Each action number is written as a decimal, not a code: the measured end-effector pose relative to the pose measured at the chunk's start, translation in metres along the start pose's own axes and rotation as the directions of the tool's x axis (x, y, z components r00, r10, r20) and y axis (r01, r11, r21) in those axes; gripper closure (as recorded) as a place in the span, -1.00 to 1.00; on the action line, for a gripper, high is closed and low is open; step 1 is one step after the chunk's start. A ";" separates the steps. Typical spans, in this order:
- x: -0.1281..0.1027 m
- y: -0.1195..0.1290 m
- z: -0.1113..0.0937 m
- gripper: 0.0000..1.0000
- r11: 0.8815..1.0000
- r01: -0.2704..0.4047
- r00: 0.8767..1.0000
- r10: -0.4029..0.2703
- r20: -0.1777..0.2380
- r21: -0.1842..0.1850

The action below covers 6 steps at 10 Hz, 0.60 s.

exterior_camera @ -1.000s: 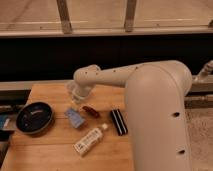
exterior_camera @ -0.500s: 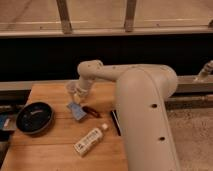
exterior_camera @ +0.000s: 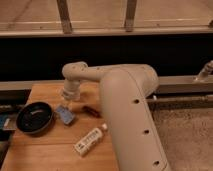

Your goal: Wipe the white sponge on the table

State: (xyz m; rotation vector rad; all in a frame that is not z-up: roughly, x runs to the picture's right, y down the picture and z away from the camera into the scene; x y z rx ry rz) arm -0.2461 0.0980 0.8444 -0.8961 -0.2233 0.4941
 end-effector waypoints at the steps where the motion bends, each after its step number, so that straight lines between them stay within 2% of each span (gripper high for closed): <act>1: 0.000 0.010 0.001 1.00 1.000 0.018 1.000 -0.018 -0.004 -0.006; 3: 0.015 0.019 -0.003 1.00 1.000 0.014 1.000 -0.014 -0.011 -0.003; 6: 0.061 0.020 -0.018 1.00 0.998 -0.058 0.998 0.058 -0.024 0.017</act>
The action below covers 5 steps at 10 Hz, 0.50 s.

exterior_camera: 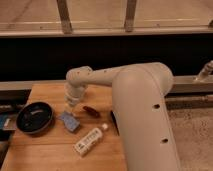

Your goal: Wipe the white sponge on the table

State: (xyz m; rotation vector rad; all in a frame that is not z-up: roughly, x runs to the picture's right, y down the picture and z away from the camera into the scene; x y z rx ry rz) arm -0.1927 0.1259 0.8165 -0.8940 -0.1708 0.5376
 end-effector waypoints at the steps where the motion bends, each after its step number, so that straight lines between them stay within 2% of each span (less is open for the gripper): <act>1: 0.014 -0.008 -0.005 1.00 0.999 -0.039 0.999 0.039 -0.009 0.013; 3: 0.021 -0.030 -0.011 1.00 0.996 -0.084 0.996 0.085 -0.027 0.035; 5: 0.014 -0.047 -0.015 1.00 0.994 -0.099 0.994 0.101 -0.039 0.055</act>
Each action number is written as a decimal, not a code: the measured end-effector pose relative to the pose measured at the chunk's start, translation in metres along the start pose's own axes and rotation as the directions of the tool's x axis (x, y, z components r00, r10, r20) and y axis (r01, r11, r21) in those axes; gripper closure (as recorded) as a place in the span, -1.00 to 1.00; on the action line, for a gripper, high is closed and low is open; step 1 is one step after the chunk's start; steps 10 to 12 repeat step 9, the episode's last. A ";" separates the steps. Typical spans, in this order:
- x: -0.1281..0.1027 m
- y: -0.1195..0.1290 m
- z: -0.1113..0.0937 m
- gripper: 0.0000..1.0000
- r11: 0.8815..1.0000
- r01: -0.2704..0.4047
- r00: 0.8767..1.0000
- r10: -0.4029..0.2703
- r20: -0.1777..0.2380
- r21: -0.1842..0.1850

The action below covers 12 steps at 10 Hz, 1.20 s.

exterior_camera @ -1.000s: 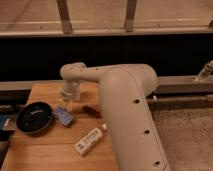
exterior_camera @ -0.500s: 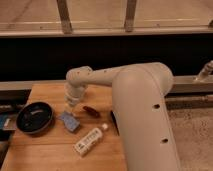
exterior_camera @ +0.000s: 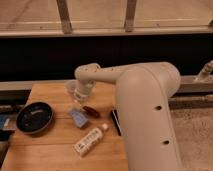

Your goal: Wipe the white sponge on the table

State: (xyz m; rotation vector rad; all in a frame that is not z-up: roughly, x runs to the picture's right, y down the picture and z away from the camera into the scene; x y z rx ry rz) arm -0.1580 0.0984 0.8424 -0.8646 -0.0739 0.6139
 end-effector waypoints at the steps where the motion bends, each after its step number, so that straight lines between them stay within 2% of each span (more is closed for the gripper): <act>1: -0.011 -0.004 0.000 1.00 1.000 0.003 1.000 -0.003 -0.003 0.007; 3: -0.036 -0.003 0.002 1.00 0.999 0.036 0.999 -0.036 -0.007 0.011; 4: -0.053 0.003 0.005 1.00 0.997 0.073 0.997 -0.073 -0.004 0.009; 6: -0.065 0.026 0.008 1.00 0.991 0.134 0.991 -0.134 0.000 0.001; 8: -0.058 0.050 0.008 1.00 0.985 0.170 0.985 -0.170 0.011 -0.006; 9: -0.049 0.054 0.007 1.00 0.987 0.163 0.987 -0.162 0.015 -0.009; 12: -0.049 0.054 0.007 1.00 0.987 0.163 0.987 -0.162 0.015 -0.009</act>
